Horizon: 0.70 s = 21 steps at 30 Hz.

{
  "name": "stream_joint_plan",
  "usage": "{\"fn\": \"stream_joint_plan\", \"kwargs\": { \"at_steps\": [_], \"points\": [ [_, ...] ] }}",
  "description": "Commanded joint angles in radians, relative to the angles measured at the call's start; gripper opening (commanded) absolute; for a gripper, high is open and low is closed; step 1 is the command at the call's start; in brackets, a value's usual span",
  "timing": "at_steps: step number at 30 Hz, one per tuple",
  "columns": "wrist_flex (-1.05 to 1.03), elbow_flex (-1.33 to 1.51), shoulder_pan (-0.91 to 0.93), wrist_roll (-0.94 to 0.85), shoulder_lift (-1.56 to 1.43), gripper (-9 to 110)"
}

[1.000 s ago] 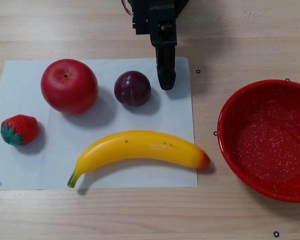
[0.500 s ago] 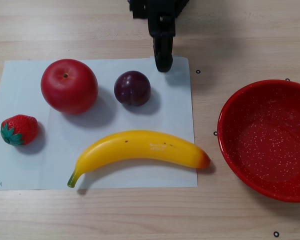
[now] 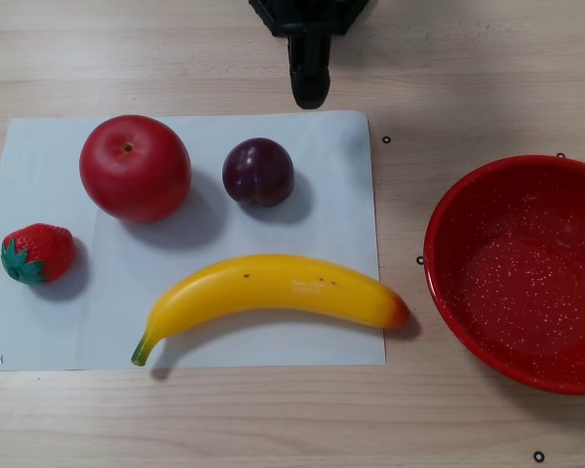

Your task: Grasp the banana and put it in the red bowl.

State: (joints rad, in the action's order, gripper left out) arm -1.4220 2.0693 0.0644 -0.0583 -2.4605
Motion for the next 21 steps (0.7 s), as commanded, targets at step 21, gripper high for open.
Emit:
{"fn": "stream_joint_plan", "kwargs": {
  "at_steps": [21],
  "points": [
    [-0.133, -0.782, -0.089, 0.077, 0.592, 2]
  ]
}}
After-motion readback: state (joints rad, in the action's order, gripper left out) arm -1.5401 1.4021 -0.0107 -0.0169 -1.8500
